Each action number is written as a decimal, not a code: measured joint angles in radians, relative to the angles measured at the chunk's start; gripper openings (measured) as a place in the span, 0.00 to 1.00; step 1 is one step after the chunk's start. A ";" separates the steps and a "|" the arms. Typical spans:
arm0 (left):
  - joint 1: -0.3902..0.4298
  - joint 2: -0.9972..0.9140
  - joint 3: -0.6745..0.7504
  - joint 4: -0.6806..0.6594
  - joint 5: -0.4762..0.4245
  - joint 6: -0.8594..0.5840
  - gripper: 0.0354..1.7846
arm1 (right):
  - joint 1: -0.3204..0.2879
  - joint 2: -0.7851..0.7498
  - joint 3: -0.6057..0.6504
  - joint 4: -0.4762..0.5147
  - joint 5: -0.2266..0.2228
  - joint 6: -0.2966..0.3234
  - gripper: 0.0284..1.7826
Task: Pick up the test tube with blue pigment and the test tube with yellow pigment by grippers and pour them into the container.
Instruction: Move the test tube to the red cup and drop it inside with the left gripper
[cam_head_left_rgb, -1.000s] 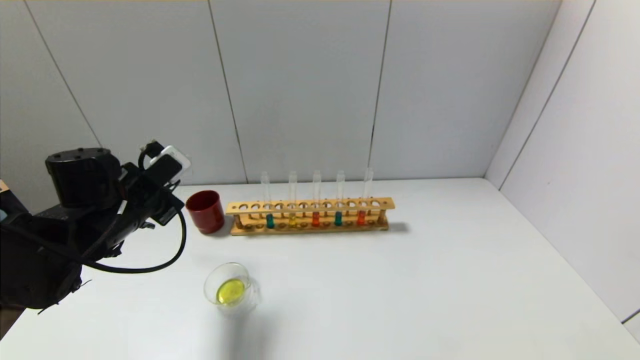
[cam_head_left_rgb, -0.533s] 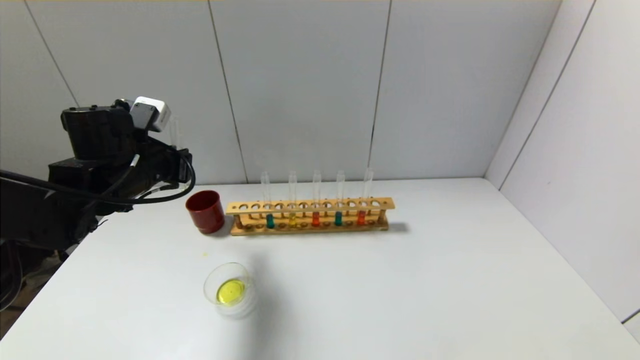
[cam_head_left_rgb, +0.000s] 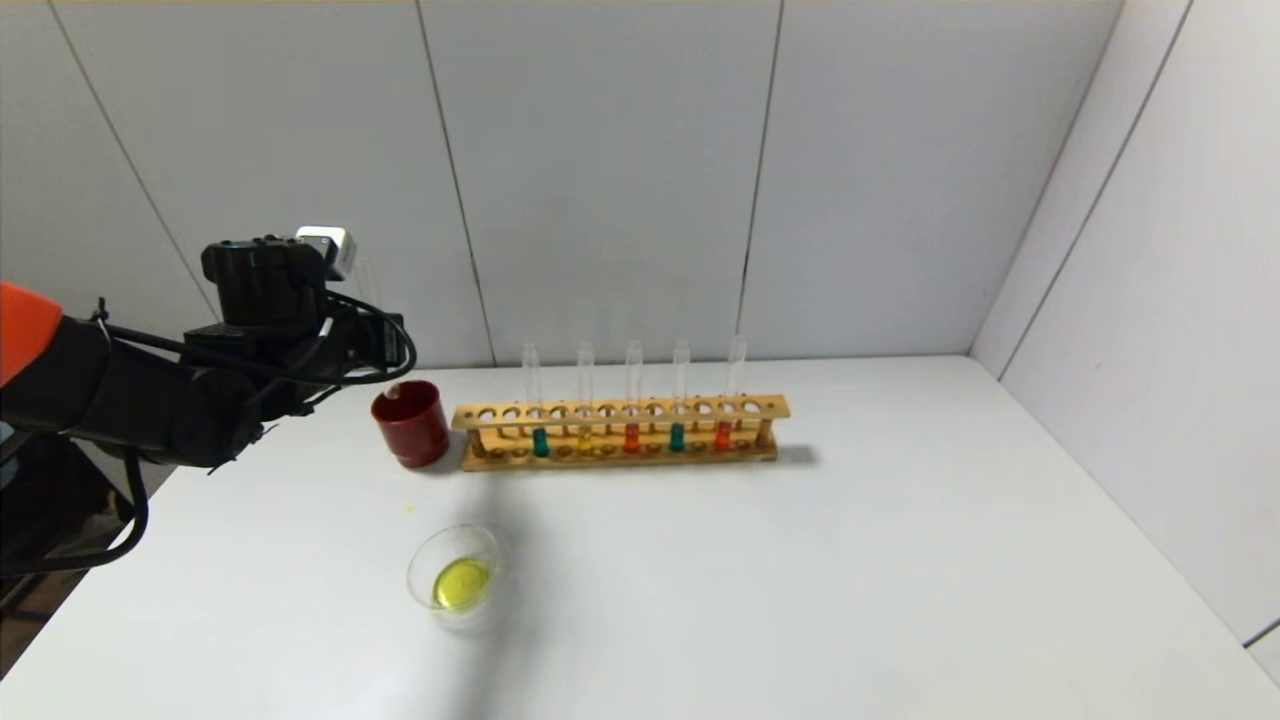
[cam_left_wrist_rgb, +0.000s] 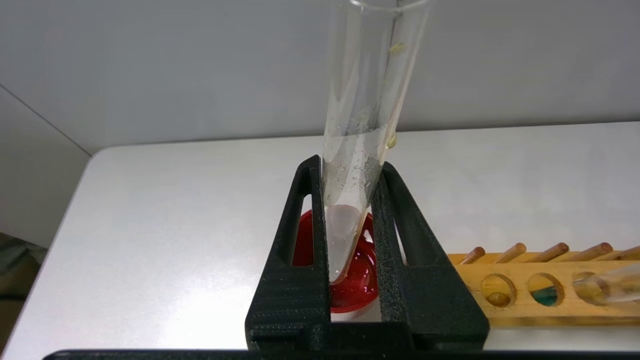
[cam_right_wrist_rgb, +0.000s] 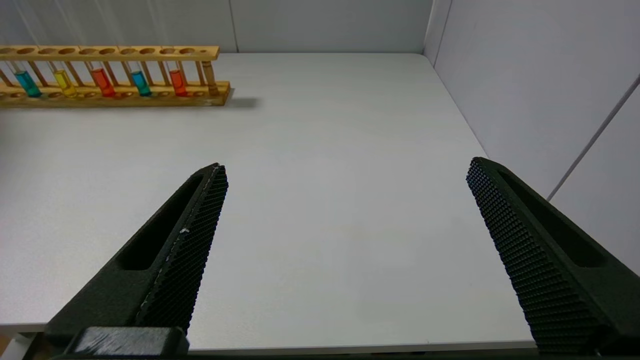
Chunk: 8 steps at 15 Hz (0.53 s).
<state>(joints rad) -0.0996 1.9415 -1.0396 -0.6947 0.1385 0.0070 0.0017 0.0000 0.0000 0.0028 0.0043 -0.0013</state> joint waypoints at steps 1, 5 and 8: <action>0.001 0.017 -0.011 -0.001 0.000 -0.013 0.16 | 0.000 0.000 0.000 0.000 0.000 0.000 0.98; 0.016 0.080 -0.034 -0.016 -0.001 -0.029 0.16 | -0.001 0.000 0.000 0.000 0.000 0.000 0.98; 0.024 0.127 -0.050 -0.049 -0.001 -0.038 0.16 | 0.000 0.000 0.000 0.000 0.000 0.000 0.98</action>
<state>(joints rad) -0.0753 2.0687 -1.0896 -0.7436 0.1370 -0.0313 0.0017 0.0000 0.0000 0.0032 0.0043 -0.0013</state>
